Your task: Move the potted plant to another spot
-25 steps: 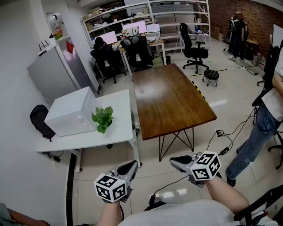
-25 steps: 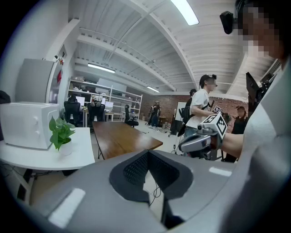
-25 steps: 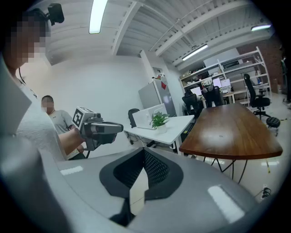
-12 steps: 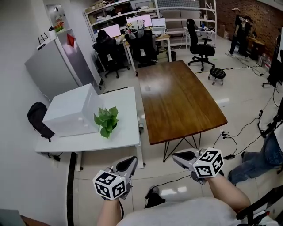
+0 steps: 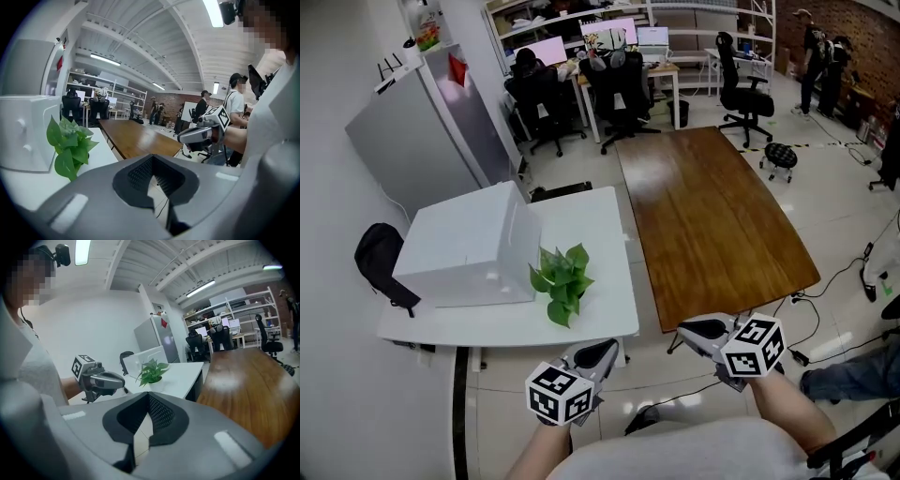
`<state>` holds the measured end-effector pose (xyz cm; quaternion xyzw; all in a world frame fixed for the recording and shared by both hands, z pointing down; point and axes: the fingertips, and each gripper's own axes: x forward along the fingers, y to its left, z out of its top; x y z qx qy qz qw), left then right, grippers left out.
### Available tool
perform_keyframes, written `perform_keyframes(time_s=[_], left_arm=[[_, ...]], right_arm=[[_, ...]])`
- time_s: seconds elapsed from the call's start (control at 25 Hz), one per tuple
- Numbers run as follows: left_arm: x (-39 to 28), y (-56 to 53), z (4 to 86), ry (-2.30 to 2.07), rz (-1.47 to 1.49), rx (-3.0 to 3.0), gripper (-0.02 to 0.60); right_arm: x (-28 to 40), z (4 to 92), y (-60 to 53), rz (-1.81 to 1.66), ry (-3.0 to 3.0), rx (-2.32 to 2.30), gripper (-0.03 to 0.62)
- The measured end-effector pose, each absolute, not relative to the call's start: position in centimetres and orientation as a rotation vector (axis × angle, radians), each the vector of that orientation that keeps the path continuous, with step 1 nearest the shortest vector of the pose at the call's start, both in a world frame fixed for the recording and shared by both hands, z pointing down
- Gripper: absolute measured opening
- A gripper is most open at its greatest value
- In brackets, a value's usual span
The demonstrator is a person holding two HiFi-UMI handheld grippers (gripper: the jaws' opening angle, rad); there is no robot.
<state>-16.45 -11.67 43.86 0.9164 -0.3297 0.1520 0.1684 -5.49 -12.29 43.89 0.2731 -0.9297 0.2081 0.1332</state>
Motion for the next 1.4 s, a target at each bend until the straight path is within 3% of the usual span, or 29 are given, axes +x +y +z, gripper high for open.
perform_keyframes(time_s=[0.36,0.88,1.04,1.2,1.32,1.4], left_arm=[[-19.7,-16.9,46.7,-0.818,0.446,2.585,-0.005],[-21.6,-17.7,48.3,-0.881,0.462,2.511,-0.005],[-22.9,-17.2,48.6,-0.941,0.459,2.471,-0.005],[-24.7,-16.9,48.8,-1.009,0.454,2.427,-0.005],[-26.1,-16.7,48.8,-1.057,0.449,2.395,-0.005],[-27.1,-16.5,48.9,-1.084,0.447,2.376,-0.005]], right_arm=[[-12.0,46.1,-18.7,0.597,-2.665,0.729,0.002],[-16.1,49.1,-23.2,0.392,-2.644,0.557,0.003],[-18.3,50.2,-23.9,0.279,-2.640,0.467,0.087],[-20.2,52.8,-25.4,0.226,-2.621,0.426,0.222],[-22.2,55.5,-26.5,0.225,-2.592,0.377,0.363],[-23.8,57.2,-27.3,0.203,-2.568,0.354,0.408]])
